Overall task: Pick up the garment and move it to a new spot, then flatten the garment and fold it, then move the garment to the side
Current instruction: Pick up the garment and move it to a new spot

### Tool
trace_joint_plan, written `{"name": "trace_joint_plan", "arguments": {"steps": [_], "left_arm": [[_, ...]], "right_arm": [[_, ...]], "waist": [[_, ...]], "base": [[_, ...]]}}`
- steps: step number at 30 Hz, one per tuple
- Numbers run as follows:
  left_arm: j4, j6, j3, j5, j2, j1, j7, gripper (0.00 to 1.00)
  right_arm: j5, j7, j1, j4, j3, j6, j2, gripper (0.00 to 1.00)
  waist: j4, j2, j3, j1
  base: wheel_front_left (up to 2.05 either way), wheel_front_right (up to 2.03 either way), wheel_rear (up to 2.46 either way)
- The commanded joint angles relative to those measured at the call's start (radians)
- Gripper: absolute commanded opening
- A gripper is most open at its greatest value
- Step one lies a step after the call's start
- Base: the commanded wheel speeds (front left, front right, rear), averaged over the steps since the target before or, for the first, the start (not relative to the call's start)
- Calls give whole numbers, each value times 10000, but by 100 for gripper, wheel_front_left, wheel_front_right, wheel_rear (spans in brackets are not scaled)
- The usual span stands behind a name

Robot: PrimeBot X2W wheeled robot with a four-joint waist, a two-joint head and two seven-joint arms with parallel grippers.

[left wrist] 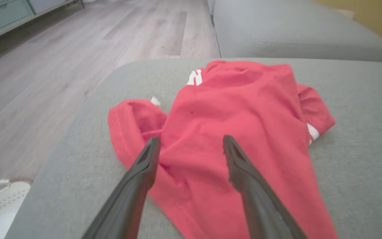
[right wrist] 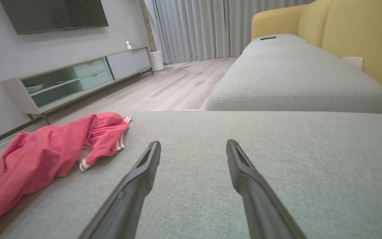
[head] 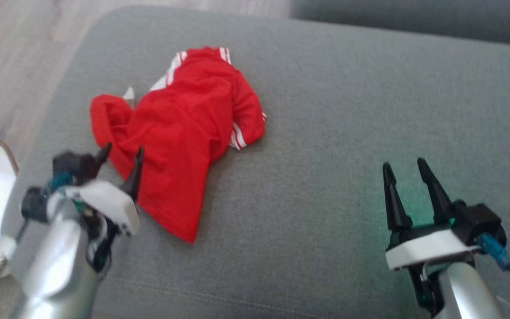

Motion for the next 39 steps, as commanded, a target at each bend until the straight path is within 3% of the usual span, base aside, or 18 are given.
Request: {"name": "trace_joint_plan", "arguments": {"steps": [1, 8, 18, 19, 20, 24, 33, 39], "left_arm": [[200, -36, 229, -139, 536, -928, 176, 100], [2240, -61, -414, -1385, 1146, -2703, 1399, 100], [2969, -64, -2571, -4261, 2102, -3658, 3183, 100], [2994, -64, -2687, -4478, 2185, -3701, 3238, 33], [2993, -64, -2840, -4659, 2251, -3722, 3290, 0], [2863, -64, -3189, -4996, 2504, -3812, 2842, 0], [2091, -64, -3508, -5125, 2890, -4020, -922, 0], [75, 192, -2597, -4694, 2778, -3737, -1448, 0]], "right_arm": [[-117, -89, -447, -365, 217, -9, -45, 100], [-398, 20, -839, -635, 108, -9, -45, 100], [-634, 108, -1121, -955, -253, -9, -45, 100], [-634, 105, -1136, -965, -277, -9, -45, 100], [-631, 103, -1150, -965, -289, -9, -45, 100], [-604, 94, -1178, -914, -307, -9, -45, 100], [-384, 18, -995, -604, -246, -9, -45, 100], [-180, -27, -687, -453, -218, -9, -45, 100]], "waist": [[-365, 0, 505, -2], [-849, 0, 1441, -2], [-1212, 0, 2182, -2], [-1227, 0, 2193, -2], [-1240, 0, 2191, -2], [-1268, 0, 2088, -2], [-1393, 0, 1017, -2], [-1617, 0, 175, -2]], "base": [[0, 0, 0], [0, 0, 0], [0, 0, 0], [0, 0, 0], [0, 0, 0], [0, 0, 0], [0, 0, 0], [0, 0, 0]]}}
